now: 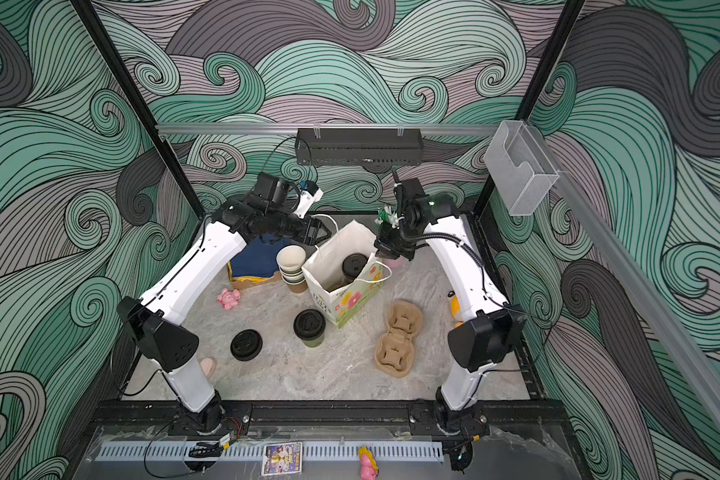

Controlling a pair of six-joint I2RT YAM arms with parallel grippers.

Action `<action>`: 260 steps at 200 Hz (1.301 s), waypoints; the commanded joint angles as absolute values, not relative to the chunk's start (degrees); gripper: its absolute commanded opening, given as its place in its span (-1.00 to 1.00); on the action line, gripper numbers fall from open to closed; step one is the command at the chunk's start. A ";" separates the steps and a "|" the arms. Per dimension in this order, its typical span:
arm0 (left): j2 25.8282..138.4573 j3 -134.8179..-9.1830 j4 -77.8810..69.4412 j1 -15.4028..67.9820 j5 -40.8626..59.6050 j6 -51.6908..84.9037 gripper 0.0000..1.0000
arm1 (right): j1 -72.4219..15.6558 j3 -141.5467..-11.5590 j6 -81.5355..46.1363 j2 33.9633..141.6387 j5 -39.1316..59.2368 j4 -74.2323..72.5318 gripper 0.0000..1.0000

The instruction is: Pack the takeout coffee

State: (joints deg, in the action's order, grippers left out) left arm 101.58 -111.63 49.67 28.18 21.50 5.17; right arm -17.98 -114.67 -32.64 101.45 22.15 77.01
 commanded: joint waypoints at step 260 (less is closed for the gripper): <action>90.71 -104.41 42.56 22.25 19.34 24.14 0.59 | -44.71 -93.96 -56.86 79.63 -11.49 58.41 0.47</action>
State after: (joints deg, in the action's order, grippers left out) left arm 92.14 -105.47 45.21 22.96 17.12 21.39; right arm -43.70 -92.25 -53.49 77.19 -1.69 60.01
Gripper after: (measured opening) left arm 0.790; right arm 0.735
